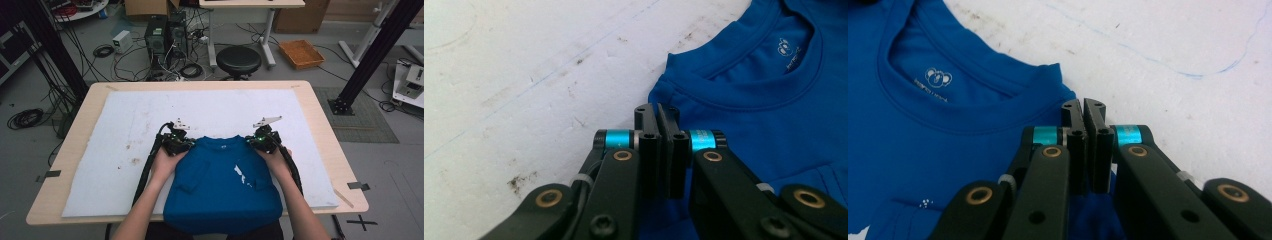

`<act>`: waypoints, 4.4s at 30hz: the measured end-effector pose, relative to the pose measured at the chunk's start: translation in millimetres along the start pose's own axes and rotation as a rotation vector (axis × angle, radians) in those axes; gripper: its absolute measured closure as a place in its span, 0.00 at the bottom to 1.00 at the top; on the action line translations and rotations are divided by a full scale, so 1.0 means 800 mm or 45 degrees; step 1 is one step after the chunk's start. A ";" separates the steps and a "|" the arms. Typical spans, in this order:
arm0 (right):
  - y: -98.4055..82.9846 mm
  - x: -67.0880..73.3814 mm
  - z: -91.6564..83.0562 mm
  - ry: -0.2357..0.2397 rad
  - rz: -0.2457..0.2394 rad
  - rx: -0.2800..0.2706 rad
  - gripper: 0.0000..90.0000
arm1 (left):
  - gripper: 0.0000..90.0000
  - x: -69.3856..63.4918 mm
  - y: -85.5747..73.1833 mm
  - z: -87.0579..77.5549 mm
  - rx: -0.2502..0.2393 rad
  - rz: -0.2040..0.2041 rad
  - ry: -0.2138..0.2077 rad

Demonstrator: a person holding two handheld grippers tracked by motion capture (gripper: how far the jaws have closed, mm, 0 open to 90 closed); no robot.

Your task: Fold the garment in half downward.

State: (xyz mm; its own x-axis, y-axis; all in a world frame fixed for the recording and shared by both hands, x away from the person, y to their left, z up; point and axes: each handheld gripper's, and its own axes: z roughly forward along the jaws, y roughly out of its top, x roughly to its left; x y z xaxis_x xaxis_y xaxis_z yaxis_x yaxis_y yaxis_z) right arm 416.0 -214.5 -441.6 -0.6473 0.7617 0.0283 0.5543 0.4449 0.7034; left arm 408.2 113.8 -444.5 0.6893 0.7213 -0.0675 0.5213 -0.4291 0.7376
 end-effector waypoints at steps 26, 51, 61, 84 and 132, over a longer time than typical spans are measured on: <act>0.057 -0.021 -0.043 -0.024 0.046 -0.273 0.99 | 0.98 0.033 0.052 -0.049 -0.241 0.061 -0.017; -0.074 0.085 -0.153 -0.022 -0.096 -0.362 0.99 | 0.98 -0.088 -0.043 -0.126 -0.262 0.316 -0.117; -0.106 0.100 -0.157 -0.039 -0.118 -0.310 1.00 | 0.98 -0.108 -0.072 -0.123 -0.214 0.369 -0.122; -0.103 0.119 -0.099 0.102 -0.202 -0.090 1.00 | 0.97 -0.102 -0.085 -0.117 -0.192 0.362 -0.146; -0.085 0.009 -0.068 0.064 0.319 -0.099 0.75 | 0.69 -0.017 -0.075 -0.075 -0.046 -0.085 0.022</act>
State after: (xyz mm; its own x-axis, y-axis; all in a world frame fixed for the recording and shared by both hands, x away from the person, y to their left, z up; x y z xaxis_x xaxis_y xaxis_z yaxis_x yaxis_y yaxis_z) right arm 345.3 -264.9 -450.9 -0.5213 0.8183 0.2421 0.6597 0.2064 0.7227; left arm 336.9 162.5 -447.6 0.6447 0.7570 -0.1062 0.5473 -0.3602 0.7554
